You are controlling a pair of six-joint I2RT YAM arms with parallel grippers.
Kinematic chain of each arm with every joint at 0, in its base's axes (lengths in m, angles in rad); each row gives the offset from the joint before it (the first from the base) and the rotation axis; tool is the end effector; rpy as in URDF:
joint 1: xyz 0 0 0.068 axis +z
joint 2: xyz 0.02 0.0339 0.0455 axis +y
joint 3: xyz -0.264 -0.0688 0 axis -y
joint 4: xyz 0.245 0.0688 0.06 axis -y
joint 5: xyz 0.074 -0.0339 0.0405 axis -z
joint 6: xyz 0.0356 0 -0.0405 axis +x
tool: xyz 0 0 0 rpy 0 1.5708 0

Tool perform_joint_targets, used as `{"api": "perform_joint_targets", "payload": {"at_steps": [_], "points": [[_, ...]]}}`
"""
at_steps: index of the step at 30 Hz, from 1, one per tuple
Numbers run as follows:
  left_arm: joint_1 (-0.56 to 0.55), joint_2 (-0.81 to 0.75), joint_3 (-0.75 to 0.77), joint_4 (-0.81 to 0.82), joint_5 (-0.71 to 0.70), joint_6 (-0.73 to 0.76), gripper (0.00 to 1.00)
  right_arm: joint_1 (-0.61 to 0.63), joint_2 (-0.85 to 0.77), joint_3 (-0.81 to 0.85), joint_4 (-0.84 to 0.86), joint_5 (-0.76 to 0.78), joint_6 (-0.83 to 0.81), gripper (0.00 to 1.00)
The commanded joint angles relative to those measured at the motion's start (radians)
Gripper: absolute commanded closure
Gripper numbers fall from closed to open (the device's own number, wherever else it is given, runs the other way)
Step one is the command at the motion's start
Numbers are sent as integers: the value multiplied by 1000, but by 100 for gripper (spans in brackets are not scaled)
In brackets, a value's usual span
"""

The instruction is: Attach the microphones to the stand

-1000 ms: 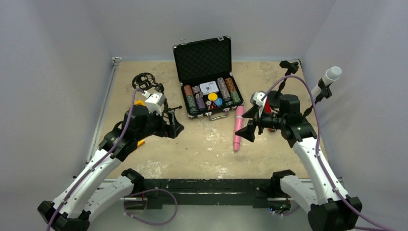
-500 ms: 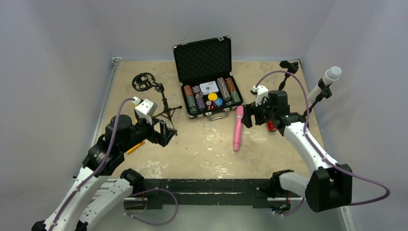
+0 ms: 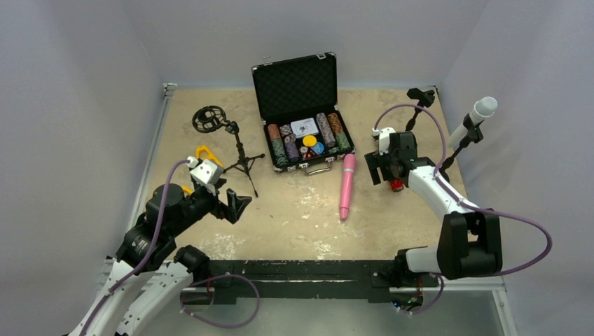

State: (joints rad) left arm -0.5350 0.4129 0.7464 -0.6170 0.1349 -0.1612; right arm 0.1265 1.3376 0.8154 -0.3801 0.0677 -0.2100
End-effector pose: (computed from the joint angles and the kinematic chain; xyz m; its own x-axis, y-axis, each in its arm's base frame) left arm 0.0793 -0.0525 0.3258 -0.3364 0.0145 -0.9416 0.5697 0.7993 -0.1912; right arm 0.2673 0.0316 0.2142 -0.7438 -0.3043 -0.5951 -0.2447 0.9525 -0.1811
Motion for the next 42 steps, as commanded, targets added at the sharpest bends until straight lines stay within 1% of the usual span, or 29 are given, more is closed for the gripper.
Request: {"api": "perform_joint_targets", "payload": {"at_steps": [1,8,11,25,31,34,42], "points": [[7,21,10,16,-1,34,1,-33,16,38,2,-22,1,15],[6,15,7,15,2,35,1,-52,53,41,-6,-48,3,17],[6,14,7,15,2,37,1,-55,77,50,-25,-65,1,26],[6,8,7,13,4,35,1,-85,115,54,-41,-58,17,26],[6,4,5,14,6,34,1,-88,163,58,-43,-12,18,28],[6,2,6,13,8,34,1,-90,189,65,-52,-10,18,35],[7,-3,5,15,10,32,1,-88,223,88,-92,-44,11,71]]}}
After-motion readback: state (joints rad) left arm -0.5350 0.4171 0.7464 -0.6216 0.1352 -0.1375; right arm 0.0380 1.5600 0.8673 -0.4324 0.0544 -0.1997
